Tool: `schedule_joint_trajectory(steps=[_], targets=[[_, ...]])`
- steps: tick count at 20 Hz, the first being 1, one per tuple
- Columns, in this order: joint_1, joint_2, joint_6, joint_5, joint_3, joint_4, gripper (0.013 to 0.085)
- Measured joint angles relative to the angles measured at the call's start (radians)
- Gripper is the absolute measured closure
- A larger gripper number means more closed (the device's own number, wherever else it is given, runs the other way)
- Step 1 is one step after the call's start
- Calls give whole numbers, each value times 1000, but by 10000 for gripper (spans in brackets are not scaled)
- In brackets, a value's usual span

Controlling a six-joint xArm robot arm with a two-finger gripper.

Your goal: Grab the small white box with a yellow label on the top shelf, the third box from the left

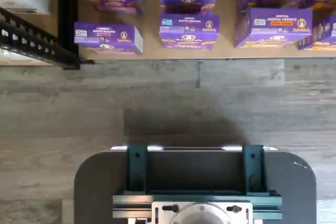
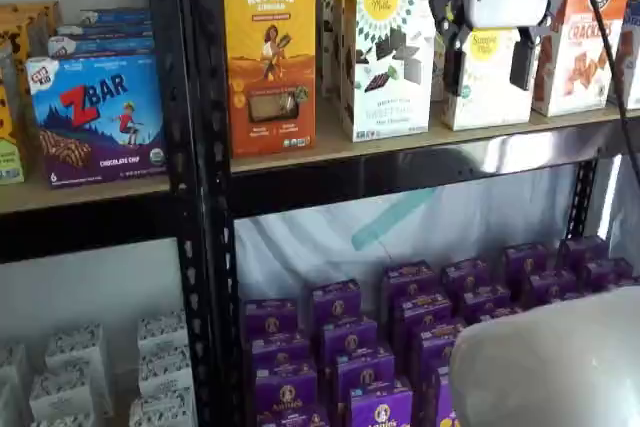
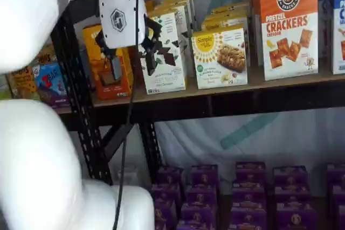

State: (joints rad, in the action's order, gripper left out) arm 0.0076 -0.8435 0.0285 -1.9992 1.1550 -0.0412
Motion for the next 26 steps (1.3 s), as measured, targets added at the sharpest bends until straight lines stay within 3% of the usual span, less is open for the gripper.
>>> schedule_joint_trajectory(steps=[1, 2, 6, 15, 17, 19, 22, 26], targets=[[-18, -2, -10, 2, -2, -20, 130], [-63, -7, -31, 7, -7, -67, 130], [-62, -12, -32, 11, -10, -75, 130], [-1, -29, 1, 23, -23, -7, 130], [35, -32, 14, 46, -33, 50, 130], [40, -27, 6, 73, -43, 91, 130], [-9, -9, -42, 132, -56, 113, 130], [-132, 48, -148, 218, -49, 74, 130]])
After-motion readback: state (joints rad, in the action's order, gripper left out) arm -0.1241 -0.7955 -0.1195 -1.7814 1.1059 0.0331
